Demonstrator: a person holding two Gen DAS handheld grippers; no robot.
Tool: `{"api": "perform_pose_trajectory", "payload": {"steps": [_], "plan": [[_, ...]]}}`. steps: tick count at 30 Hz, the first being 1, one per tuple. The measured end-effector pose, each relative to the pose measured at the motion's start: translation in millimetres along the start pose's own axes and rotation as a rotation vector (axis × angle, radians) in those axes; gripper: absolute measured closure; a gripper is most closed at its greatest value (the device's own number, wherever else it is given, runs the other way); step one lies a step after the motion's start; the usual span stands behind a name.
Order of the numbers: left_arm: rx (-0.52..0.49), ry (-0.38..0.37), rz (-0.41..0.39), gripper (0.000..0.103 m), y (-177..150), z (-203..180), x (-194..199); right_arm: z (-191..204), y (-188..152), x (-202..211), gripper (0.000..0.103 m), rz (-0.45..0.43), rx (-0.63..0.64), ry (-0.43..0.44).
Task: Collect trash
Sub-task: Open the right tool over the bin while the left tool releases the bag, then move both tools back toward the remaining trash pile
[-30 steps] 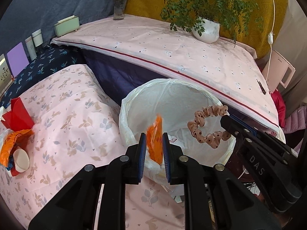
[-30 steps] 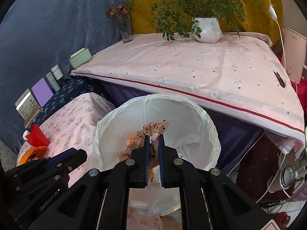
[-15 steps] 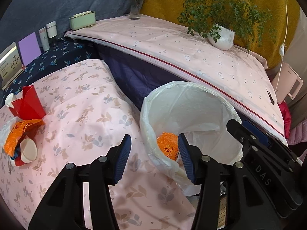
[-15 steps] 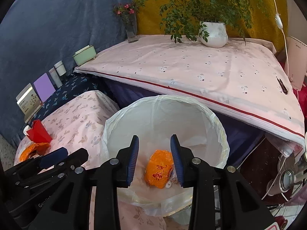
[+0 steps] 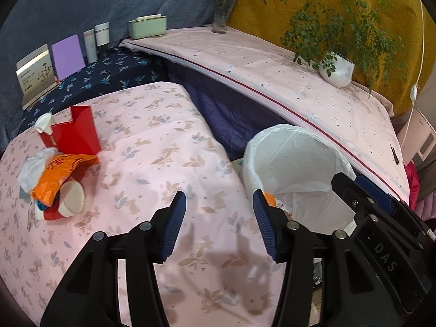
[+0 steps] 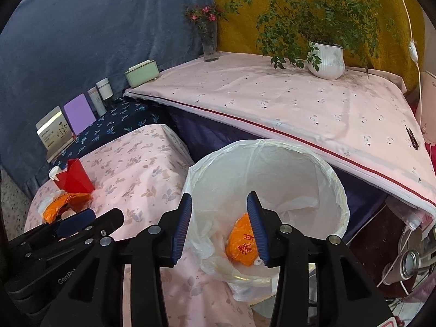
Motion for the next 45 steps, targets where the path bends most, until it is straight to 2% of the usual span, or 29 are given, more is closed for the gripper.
{"api": "perform_pose_trajectory", "payload": {"steps": [5, 12, 15, 19, 23, 25, 32, 45], "plan": [[0.037, 0.035, -0.018, 0.047, -4.6, 24.9, 13.4, 21.6, -0.7, 3.9, 0.061, 0.001, 0.031, 0.025], [0.094, 0.076, -0.042, 0.047, -9.5, 60.4, 32.3, 56.2, -4.5, 12.3, 0.061, 0.0, 0.08, 0.062], [0.121, 0.092, -0.052, 0.043, -12.1, 76.6, 38.8, 71.5, -6.0, 16.8, 0.055, -0.004, 0.103, 0.078], [0.16, 0.118, -0.057, 0.041, -18.6, 100.2, 47.3, 91.8, -8.5, 21.6, 0.054, -0.005, 0.134, 0.102], [0.209, 0.154, -0.059, 0.03, -26.6, 126.0, 54.4, 113.0, -12.9, 23.5, 0.052, 0.005, 0.161, 0.133], [0.232, 0.173, -0.062, 0.028, -31.1, 140.6, 58.8, 124.5, -15.2, 24.6, 0.05, 0.007, 0.177, 0.148], [0.309, 0.232, -0.066, 0.023, -44.0, 192.0, 72.7, 166.4, -22.2, 19.5, 0.049, 0.039, 0.209, 0.219], [0.395, 0.294, -0.04, 0.021, -66.2, 259.2, 75.6, 234.0, -36.5, -11.1, 0.049, 0.13, 0.236, 0.309]]}}
Point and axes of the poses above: each gripper's, at about its wrist camera, not at the fingertips, and x roughly against the way its jaws point, z to its left, y to its top, the point moved 3 cm from there along -x, roughly the way its jaws point, and after that the axes turned 3 degrees about -y, right-handed, at the moved point
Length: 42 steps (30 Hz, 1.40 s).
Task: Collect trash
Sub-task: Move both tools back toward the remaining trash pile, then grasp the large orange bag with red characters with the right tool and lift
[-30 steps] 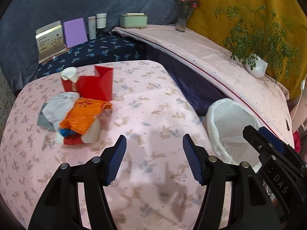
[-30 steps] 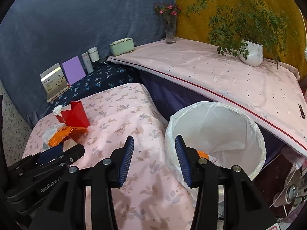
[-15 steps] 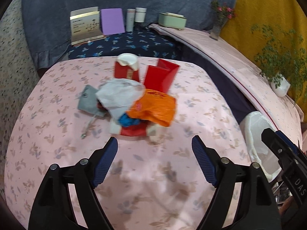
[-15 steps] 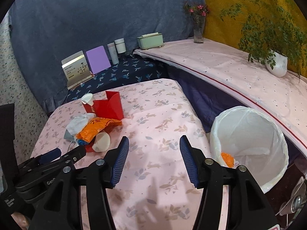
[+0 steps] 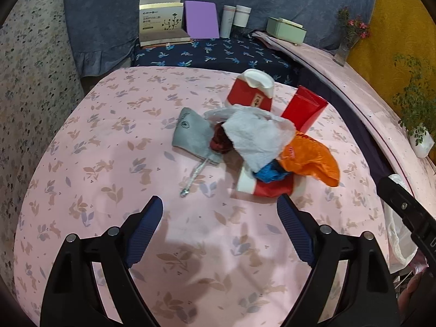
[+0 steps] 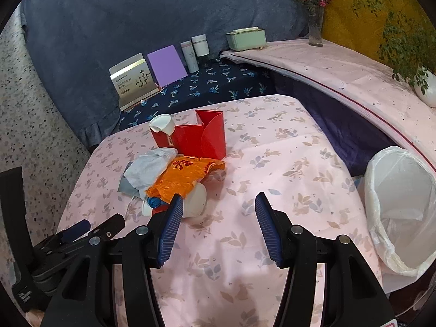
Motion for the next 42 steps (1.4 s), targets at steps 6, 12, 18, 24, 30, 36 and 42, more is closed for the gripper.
{"api": "perform_pose_trajectory", "payload": {"steps": [6, 12, 18, 24, 30, 36, 42], "plan": [[0.011, 0.008, 0.006, 0.021, 5.9, 11.6, -9.4, 16.7, 6.3, -23.9, 0.049, 0.03, -0.005, 0.03], [0.016, -0.009, 0.005, 0.021, 19.2, 14.2, -18.8, 24.8, 6.1, -48.0, 0.049, 0.071, -0.02, 0.06], [0.01, -0.016, 0.001, 0.021, 25.7, 14.1, -26.6, 24.8, 0.9, -65.9, 0.054, 0.108, -0.043, 0.099], [0.007, -0.018, 0.018, 0.021, 22.6, 13.9, -35.5, 25.0, -8.0, -77.5, 0.059, 0.145, -0.063, 0.123], [0.005, -0.021, 0.028, 0.021, 16.8, 12.8, -38.2, 19.0, -18.0, -87.7, 0.057, 0.184, -0.099, 0.136], [0.019, -0.025, 0.038, 0.021, 13.0, 13.9, -39.6, 16.6, -21.9, -93.8, 0.058, 0.223, -0.133, 0.19], [0.009, -0.016, 0.049, 0.021, 8.6, 13.2, -42.8, 9.8, -27.2, -97.5, 0.05, 0.245, -0.187, 0.238]]}}
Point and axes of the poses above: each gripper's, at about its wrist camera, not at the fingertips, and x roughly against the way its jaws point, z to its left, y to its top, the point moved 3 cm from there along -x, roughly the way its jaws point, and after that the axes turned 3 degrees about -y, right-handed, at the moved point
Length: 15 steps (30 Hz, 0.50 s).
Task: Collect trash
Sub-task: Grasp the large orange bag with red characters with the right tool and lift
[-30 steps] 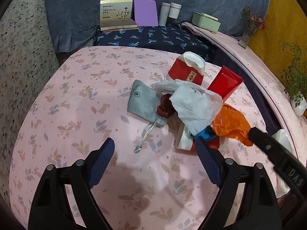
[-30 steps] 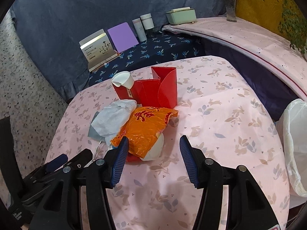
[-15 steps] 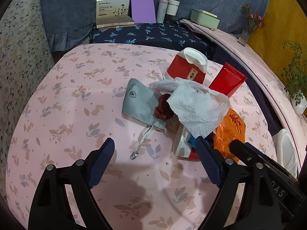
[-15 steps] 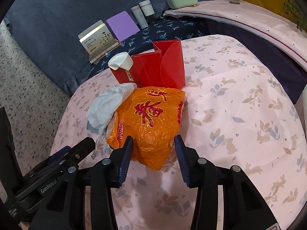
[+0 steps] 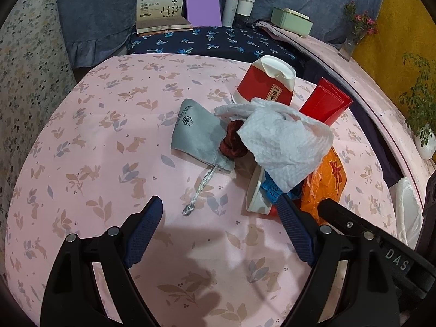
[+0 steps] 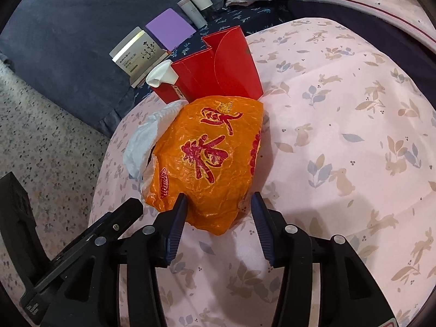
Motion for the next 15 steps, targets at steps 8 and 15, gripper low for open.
{"api": "perform_pose_trajectory", "payload": {"steps": [8, 15], "plan": [[0.013, 0.006, 0.018, 0.021, -2.9, 5.0, -8.6, 3.5, -0.6, -7.1, 0.046, 0.021, -0.001, 0.04], [0.013, 0.005, 0.021, 0.021, -3.9, 5.1, -9.8, 13.7, -1.8, 4.0, 0.088, -0.012, 0.04, 0.051]]}}
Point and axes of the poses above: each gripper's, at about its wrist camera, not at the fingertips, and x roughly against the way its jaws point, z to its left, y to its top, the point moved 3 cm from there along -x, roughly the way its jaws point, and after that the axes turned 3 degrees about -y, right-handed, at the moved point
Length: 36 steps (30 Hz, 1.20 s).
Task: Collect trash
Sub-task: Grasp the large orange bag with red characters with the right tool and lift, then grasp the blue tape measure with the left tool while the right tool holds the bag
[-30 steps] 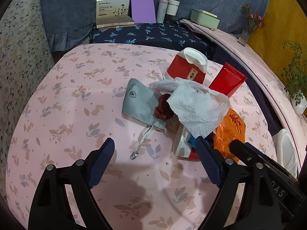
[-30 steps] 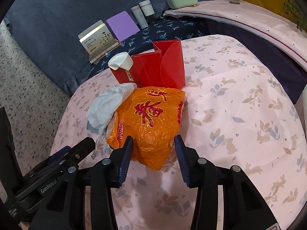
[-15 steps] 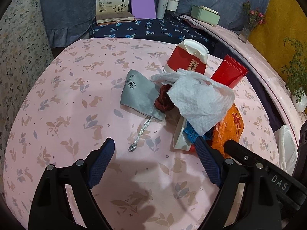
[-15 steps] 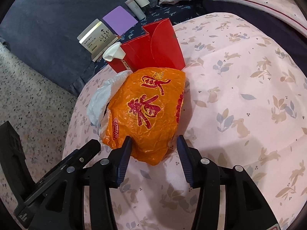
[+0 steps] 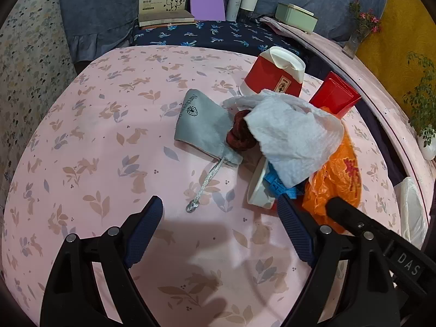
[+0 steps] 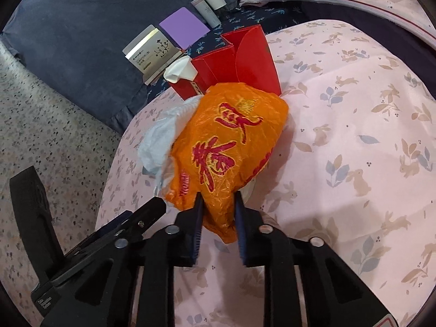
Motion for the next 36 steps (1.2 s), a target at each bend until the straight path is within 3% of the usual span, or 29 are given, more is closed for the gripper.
{"api": "perform_pose_trajectory", "payload": {"steps": [12, 14, 17, 24, 25, 36], "plan": [[-0.08, -0.068, -0.022, 0.023, 0.3, -47.8, 8.1, -15.2, 7.9, 68.7, 0.092, -0.185, 0.068, -0.242], [-0.101, -0.074, -0.024, 0.028, 0.2, -56.9, 5.9, -21.9, 9.0, 73.8, 0.092, -0.191, 0.066, -0.259], [-0.114, -0.073, -0.008, 0.043, 1.9, -65.5, -2.5, -30.9, 10.9, 78.8, 0.092, -0.194, 0.057, -0.262], [-0.12, -0.07, 0.004, 0.067, 6.1, -73.3, -13.4, -42.2, 10.0, 79.8, 0.092, -0.185, 0.046, -0.265], [-0.132, -0.066, 0.0, 0.077, 5.3, -75.1, -12.9, -42.0, 8.7, 80.0, 0.092, -0.184, 0.044, -0.264], [-0.157, -0.081, -0.033, 0.084, -3.8, -94.4, 16.1, -43.7, 1.6, 99.2, 0.092, -0.206, 0.042, -0.257]]}}
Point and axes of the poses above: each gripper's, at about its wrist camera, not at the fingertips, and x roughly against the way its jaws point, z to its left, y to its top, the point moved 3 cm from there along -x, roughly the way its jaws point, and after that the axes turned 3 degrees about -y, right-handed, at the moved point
